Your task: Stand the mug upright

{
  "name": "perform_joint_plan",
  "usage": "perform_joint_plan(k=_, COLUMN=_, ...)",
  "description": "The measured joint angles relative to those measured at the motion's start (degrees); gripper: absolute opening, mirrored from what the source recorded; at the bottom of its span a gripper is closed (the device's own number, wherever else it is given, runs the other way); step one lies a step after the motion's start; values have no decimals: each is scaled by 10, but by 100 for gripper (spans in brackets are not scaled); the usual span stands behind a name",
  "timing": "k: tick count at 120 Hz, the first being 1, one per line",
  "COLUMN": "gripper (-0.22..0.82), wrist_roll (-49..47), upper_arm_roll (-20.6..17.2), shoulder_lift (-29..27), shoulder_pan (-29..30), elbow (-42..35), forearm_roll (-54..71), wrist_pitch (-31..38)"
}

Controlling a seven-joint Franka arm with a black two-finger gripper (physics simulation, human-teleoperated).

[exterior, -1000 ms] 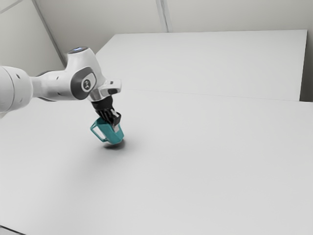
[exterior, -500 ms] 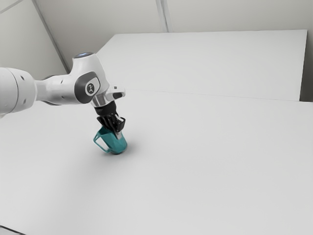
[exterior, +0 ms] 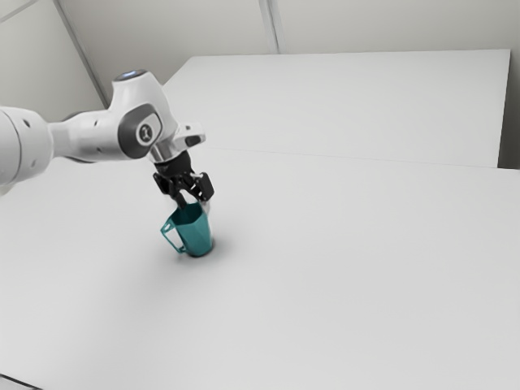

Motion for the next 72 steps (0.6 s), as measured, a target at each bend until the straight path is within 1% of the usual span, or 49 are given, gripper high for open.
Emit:
perform_joint_plan(k=12, gripper=48, wrist_roll=-4, upper_arm_roll=-4, shoulder_lift=-18, shoulder_pan=1, elbow=6, forearm_roll=-4, wrist_pitch=-1)
perform_joint_plan(k=20, gripper=51, wrist_roll=-5, upper_arm_roll=-2, shoulder_lift=-22, shoulder_pan=-1, elbow=34, forearm_roll=-4, wrist_pitch=-11)
perform_joint_plan(k=25, gripper=53, wrist_roll=-3, upper_arm_roll=6, shoulder_lift=-23, shoulder_pan=-3, elbow=54, forearm_roll=-3, wrist_pitch=-21)
perform_joint_plan(k=32, gripper=55, wrist_roll=3, upper_arm_roll=32, shoulder_lift=-27, shoulder_pan=-9, elbow=70, forearm_roll=-2, wrist_pitch=-32)
perform_joint_plan(k=40, gripper=56, wrist_roll=11, upper_arm_roll=117, shoulder_lift=-40, shoulder_pan=-72, elbow=84, forearm_roll=-1, wrist_pitch=-51)
perform_joint_plan(k=43, gripper=57, wrist_roll=15, upper_arm_roll=138, shoulder_lift=-43, shoulder_pan=-88, elbow=95, forearm_roll=-1, wrist_pitch=-60)
perform_joint_plan(k=46, gripper=57, wrist_roll=19, upper_arm_roll=151, shoulder_lift=-45, shoulder_pan=-98, elbow=107, forearm_roll=-1, wrist_pitch=-71)
perform_joint_plan(k=55, gripper=58, wrist_roll=30, upper_arm_roll=168, shoulder_lift=-48, shoulder_pan=-111, elbow=142, forearm_roll=0, wrist_pitch=-104)
perform_joint_plan(k=72, gripper=59, wrist_roll=56, upper_arm_roll=174, shoulder_lift=-48, shoulder_pan=-120, elbow=205, forearm_roll=0, wrist_pitch=-155)
